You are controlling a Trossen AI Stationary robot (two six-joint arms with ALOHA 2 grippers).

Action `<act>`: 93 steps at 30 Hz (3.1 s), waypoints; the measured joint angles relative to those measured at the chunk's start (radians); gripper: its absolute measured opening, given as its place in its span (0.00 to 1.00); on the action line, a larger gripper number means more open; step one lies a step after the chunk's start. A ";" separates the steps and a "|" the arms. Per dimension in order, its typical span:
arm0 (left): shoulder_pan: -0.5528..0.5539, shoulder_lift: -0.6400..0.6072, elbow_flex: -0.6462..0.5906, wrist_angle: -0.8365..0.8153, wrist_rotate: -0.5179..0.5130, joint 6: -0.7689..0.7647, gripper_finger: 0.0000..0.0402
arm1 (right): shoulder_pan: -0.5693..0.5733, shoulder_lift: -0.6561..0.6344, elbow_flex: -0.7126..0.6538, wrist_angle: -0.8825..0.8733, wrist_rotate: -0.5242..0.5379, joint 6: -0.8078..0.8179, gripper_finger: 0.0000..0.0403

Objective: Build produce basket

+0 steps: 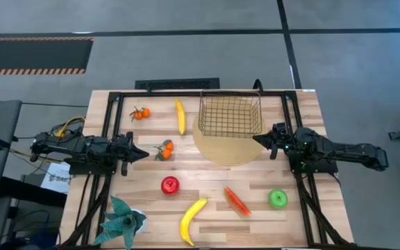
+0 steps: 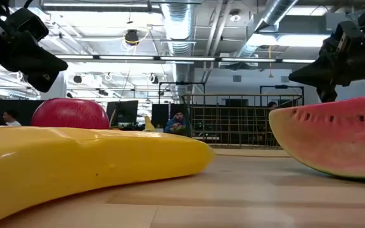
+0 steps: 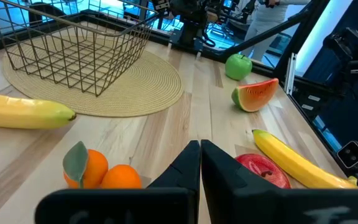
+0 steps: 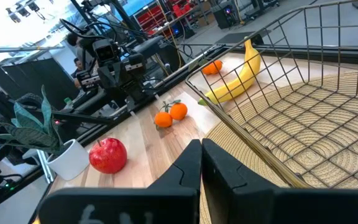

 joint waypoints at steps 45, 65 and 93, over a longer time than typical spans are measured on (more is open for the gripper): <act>0.001 0.000 -0.003 0.626 -0.322 -0.042 0.00 | 0.005 0.012 0.163 0.227 -0.008 0.213 0.07; 0.001 0.000 -0.001 0.629 -0.340 -0.015 0.00 | 0.208 0.865 1.309 -1.562 -0.074 0.512 0.18; 0.001 0.000 0.000 0.629 -0.258 -0.020 0.00 | 1.008 1.435 1.340 -1.416 -0.263 1.836 0.51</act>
